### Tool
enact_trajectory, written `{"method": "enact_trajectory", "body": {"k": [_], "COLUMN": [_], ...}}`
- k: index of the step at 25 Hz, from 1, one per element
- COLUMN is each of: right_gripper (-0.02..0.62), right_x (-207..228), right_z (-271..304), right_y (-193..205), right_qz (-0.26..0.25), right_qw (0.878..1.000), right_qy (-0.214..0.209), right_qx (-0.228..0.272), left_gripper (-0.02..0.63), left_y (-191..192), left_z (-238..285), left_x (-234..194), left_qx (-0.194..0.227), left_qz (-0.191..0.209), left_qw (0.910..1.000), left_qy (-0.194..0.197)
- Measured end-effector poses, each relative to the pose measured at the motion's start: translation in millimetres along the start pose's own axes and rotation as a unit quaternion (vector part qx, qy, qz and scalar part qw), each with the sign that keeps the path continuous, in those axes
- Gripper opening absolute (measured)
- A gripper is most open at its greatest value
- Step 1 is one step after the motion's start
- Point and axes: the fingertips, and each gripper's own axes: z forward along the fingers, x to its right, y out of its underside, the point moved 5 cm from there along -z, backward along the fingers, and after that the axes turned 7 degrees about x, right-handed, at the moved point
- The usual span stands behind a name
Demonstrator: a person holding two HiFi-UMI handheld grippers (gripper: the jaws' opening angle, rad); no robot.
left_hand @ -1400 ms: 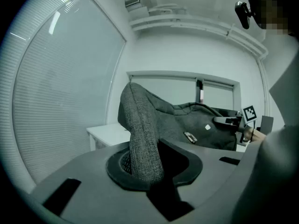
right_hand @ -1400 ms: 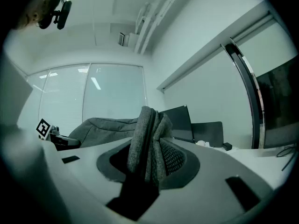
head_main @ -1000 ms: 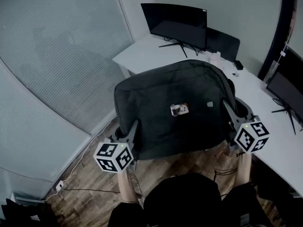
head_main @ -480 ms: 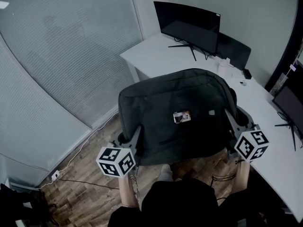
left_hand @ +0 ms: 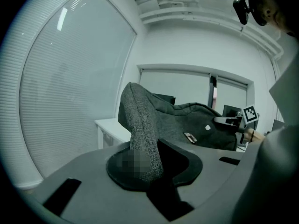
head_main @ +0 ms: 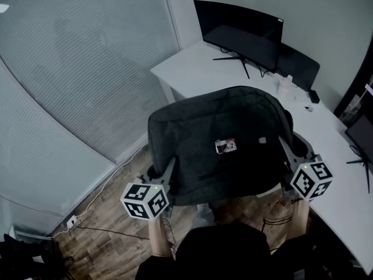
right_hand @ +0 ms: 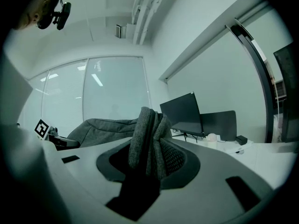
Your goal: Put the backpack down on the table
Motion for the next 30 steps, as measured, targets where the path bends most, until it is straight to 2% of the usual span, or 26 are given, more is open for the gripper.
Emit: {"method": "enact_trajectory", "body": {"k": [13,24,30], "right_gripper": [0.132,0.132,0.132], "right_x": [-12,-22,-20], "right_z": [120,183,200], "right_y": [9,6,2], "right_qz": [0.004,0.004,0.001], "right_qw": [0.999,0.998,0.998], "right_qy": [0.031,0.055,0.065], "right_qx": [-0.017,0.016,0.025], "left_gripper": [0.081,0.080,0.080], "left_y": [-25,-54,-64], "left_z": [86,138,160], "left_x": [-108,-172,-185], "left_qx": [-0.024,-0.011,-0.006], "left_qz": [-0.013,0.001,0.006], "left_qw": [0.9992,0.9980,0.9971], "left_qy": [0.028,0.062,0.075]}}
